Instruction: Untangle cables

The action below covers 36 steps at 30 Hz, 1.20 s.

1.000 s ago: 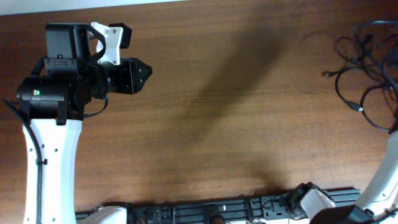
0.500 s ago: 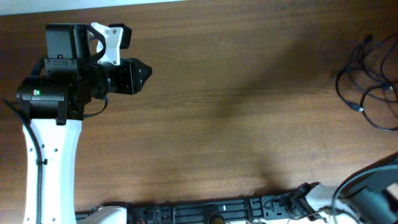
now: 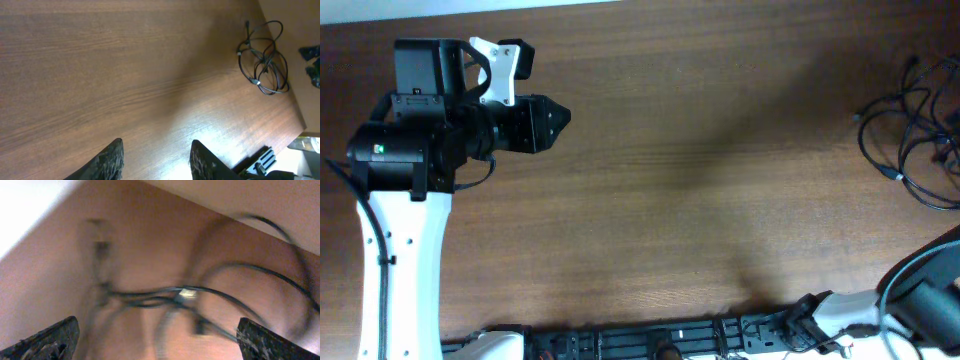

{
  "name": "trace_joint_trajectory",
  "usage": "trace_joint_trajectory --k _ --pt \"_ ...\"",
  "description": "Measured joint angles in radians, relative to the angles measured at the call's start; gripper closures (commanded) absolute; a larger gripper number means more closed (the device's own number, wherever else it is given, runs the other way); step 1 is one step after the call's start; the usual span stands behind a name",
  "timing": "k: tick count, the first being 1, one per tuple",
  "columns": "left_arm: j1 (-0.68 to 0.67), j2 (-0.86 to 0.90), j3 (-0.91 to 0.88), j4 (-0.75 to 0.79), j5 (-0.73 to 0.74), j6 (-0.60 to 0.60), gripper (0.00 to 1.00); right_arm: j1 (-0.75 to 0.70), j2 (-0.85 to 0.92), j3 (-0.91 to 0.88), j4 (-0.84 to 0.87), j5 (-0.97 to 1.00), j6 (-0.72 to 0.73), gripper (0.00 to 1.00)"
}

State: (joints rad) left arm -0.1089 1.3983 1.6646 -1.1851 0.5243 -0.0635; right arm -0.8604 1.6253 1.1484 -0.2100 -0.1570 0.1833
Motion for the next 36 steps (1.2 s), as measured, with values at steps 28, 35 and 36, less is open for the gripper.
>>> trace_joint_trajectory --k 28,35,36 --pt "-0.001 -0.578 -0.197 0.039 -0.204 0.139 0.82 0.842 -0.760 0.021 -0.503 -0.127 -0.059 0.01" --pt "-0.001 -0.758 -0.465 0.093 -0.208 0.134 0.82 0.843 -0.962 0.021 -0.653 -0.072 -0.109 0.01" --pt "-0.001 -0.769 -0.475 0.094 -0.208 0.134 0.81 0.843 -0.989 0.021 -0.679 -0.067 -0.111 0.01"
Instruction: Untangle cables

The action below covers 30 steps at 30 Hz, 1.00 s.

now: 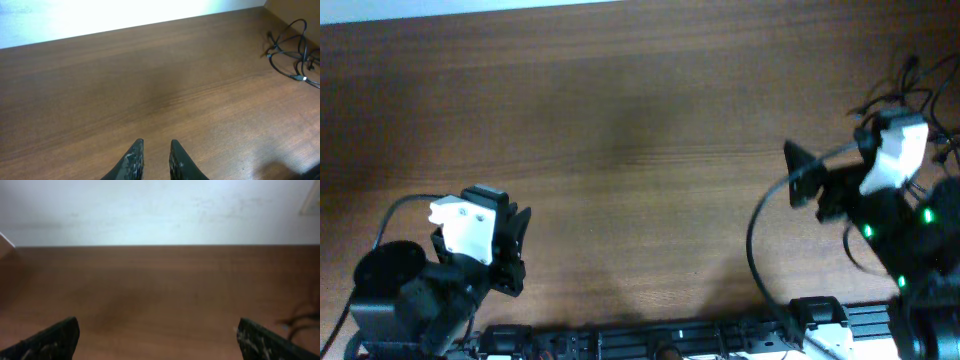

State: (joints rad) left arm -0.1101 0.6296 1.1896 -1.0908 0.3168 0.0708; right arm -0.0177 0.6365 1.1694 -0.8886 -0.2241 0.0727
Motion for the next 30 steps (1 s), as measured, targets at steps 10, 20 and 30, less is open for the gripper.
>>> trace_joint_trajectory --k 10,20,30 --pt "0.000 -0.154 -0.064 -0.014 0.000 -0.038 0.01 0.000 -0.202 0.005 -0.117 0.041 -0.008 0.01" --pt "0.000 -0.157 -0.067 -0.014 0.000 -0.076 0.01 0.000 -0.203 0.005 -0.262 0.043 -0.014 0.01" --pt "0.000 -0.157 -0.067 -0.028 -0.001 -0.076 0.01 0.000 -0.203 0.005 -0.380 0.044 -0.017 0.01"
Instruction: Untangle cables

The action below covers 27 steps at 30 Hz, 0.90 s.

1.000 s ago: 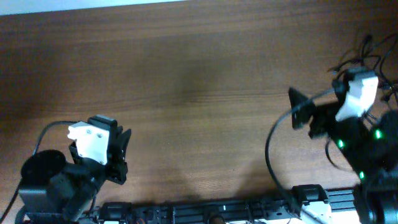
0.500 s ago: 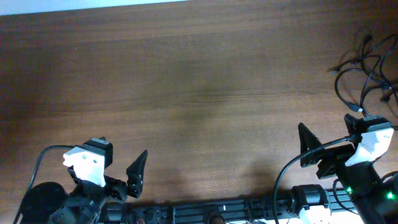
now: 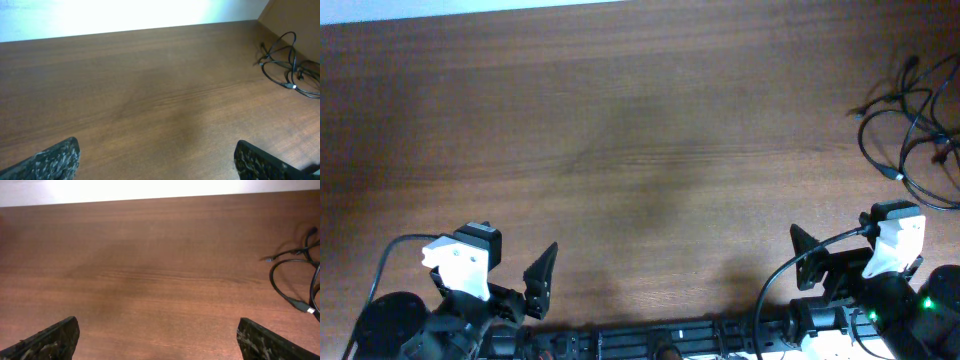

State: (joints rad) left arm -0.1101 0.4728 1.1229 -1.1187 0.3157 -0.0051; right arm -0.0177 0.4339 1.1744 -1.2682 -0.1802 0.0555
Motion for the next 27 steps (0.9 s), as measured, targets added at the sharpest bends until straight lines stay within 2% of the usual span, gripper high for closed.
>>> trace_joint_trajectory --k 4,9,13,19,21,27 --pt "-0.001 0.000 0.000 0.013 0.001 0.000 0.01 0.000 0.000 0.000 -0.001 0.000 0.000 0.01" --pt "0.001 -0.022 -0.008 0.188 0.001 -0.003 0.01 0.000 0.000 0.000 -0.003 0.000 0.000 0.01" --pt "0.058 -0.146 -0.052 0.282 -0.002 -0.003 0.01 0.000 0.000 0.000 -0.003 0.000 0.000 0.01" --pt "0.125 -0.371 -0.217 0.409 -0.008 -0.001 0.01 0.000 0.000 0.000 -0.003 0.000 0.000 0.01" --pt "0.126 -0.410 -0.311 0.490 -0.013 0.010 0.01 0.000 0.000 0.000 -0.003 0.000 0.000 0.01" --pt "0.126 -0.449 -0.648 0.906 -0.010 0.022 0.01 0.000 0.000 0.000 -0.004 0.003 0.000 0.01"
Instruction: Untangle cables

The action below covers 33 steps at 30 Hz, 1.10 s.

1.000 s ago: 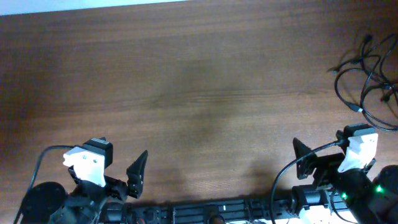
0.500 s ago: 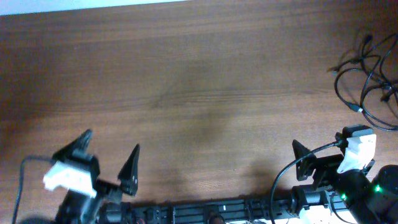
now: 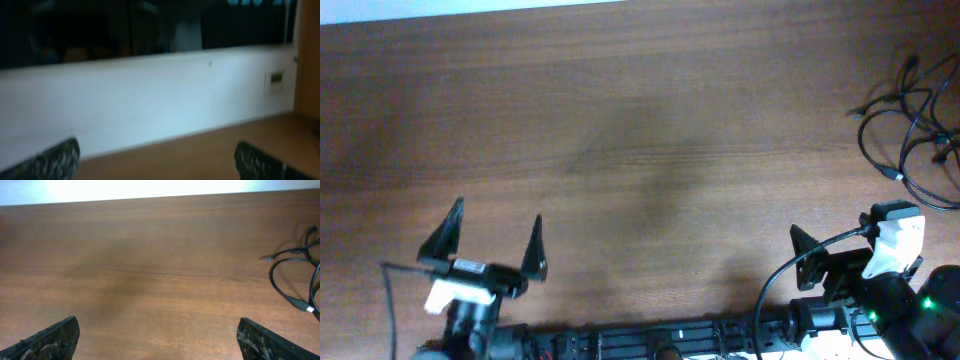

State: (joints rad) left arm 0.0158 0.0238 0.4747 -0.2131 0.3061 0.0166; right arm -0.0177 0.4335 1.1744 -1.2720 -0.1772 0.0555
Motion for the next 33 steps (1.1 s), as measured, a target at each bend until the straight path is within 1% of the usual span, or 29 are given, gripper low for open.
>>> trace_joint_trajectory --k 3,5,6,10,13,15,18,21,26,29,33 --pt "0.000 -0.002 -0.141 0.224 0.003 0.002 0.01 0.000 0.000 0.000 0.000 0.001 0.000 0.01" --pt "0.000 -0.003 -0.192 0.312 0.003 0.002 0.01 0.000 0.000 0.000 0.000 0.001 0.000 0.01" --pt "0.000 -0.005 -0.230 0.381 0.000 0.003 0.01 0.000 0.000 0.000 0.000 0.001 0.000 0.01" --pt "0.000 -0.008 -0.362 0.509 -0.006 0.019 0.01 0.000 0.000 0.000 0.000 0.001 0.000 0.01" --pt "0.000 -0.008 -0.425 0.528 -0.008 0.035 0.01 0.000 0.000 0.000 0.000 0.001 0.000 0.01" --pt "0.000 -0.008 -0.451 0.518 -0.013 0.043 0.01 0.000 0.000 0.000 0.000 0.001 0.000 0.01" --pt "-0.007 -0.009 -0.462 0.432 -0.061 0.049 0.01 0.000 0.000 0.000 0.000 0.001 0.000 0.01" --pt "-0.055 -0.010 -0.464 0.287 -0.166 0.052 0.01 0.000 0.000 0.000 0.000 0.001 -0.001 0.01" --pt "-0.098 -0.012 -0.465 0.143 -0.313 0.052 0.01 0.000 0.000 0.000 0.000 0.002 0.000 0.01" --pt "-0.086 -0.012 -0.465 0.141 -0.365 0.052 0.01 0.000 0.000 0.000 0.000 0.001 0.000 0.01" --pt "-0.057 -0.012 -0.465 0.140 -0.370 0.052 0.01 0.000 0.000 0.000 0.000 0.001 0.000 0.01"
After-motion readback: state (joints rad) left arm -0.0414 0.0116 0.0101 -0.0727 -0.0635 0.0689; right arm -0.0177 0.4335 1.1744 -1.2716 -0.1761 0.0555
